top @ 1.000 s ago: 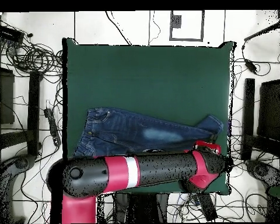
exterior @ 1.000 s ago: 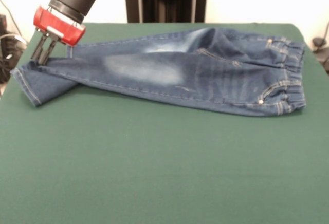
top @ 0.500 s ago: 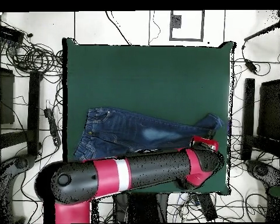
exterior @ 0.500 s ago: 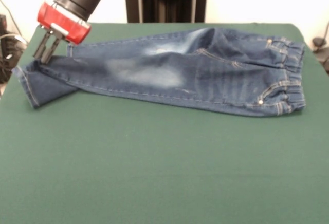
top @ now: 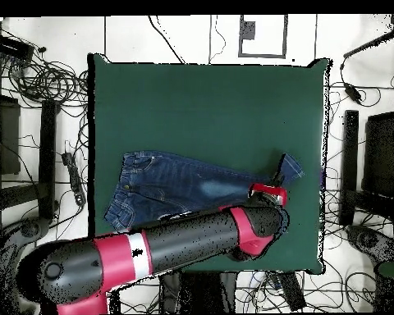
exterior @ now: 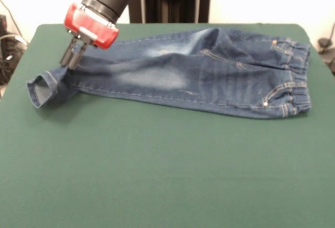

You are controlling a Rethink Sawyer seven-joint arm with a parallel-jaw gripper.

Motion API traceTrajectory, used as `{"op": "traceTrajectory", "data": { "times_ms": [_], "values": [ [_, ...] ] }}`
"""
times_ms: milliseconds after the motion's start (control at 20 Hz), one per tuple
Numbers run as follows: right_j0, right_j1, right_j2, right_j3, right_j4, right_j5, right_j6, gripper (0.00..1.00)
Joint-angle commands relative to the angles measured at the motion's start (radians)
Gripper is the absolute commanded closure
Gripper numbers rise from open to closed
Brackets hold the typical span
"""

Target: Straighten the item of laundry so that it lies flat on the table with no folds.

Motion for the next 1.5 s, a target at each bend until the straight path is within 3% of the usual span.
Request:
{"op": "traceTrajectory", "data": {
  "times_ms": [50, 250, 400, 1000, 1050, 1300, 1400, 1500],
  "values": [
    [-0.007, -0.004, 0.209, -0.102, 0.011, -0.040, -0.028, 1.00],
    [-0.029, 0.011, 0.223, -0.137, -0.020, -0.092, -0.064, 1.00],
    [-0.039, -0.021, 0.260, -0.166, -0.138, -0.021, -0.011, 1.00],
    [-0.064, -0.037, 0.294, -0.144, -0.110, -0.024, -0.063, 1.00],
    [-0.065, -0.040, 0.299, -0.144, -0.116, -0.015, -0.063, 0.00],
    [-0.065, -0.052, 0.314, -0.141, -0.126, 0.026, -0.040, 0.00],
    [-0.077, -0.073, 0.348, -0.148, -0.171, 0.047, -0.003, 0.00],
    [-0.074, -0.086, 0.354, -0.129, -0.161, 0.009, -0.010, 0.00]
  ]
}}
